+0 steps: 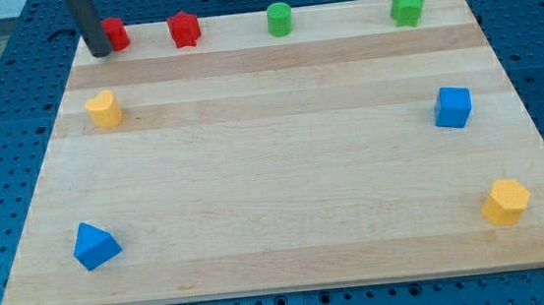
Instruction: Move the yellow heart a bit down and right
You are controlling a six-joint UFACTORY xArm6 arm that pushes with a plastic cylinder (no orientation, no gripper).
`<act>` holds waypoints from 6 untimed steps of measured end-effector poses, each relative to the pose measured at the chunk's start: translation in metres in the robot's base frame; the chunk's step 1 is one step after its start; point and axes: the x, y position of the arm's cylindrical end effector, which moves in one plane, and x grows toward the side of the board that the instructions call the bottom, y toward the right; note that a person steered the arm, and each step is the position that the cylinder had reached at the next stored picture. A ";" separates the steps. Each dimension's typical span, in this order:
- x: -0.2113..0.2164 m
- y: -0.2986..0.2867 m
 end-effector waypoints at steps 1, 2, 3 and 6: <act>0.007 -0.009; 0.029 -0.013; 0.053 -0.012; 0.130 0.017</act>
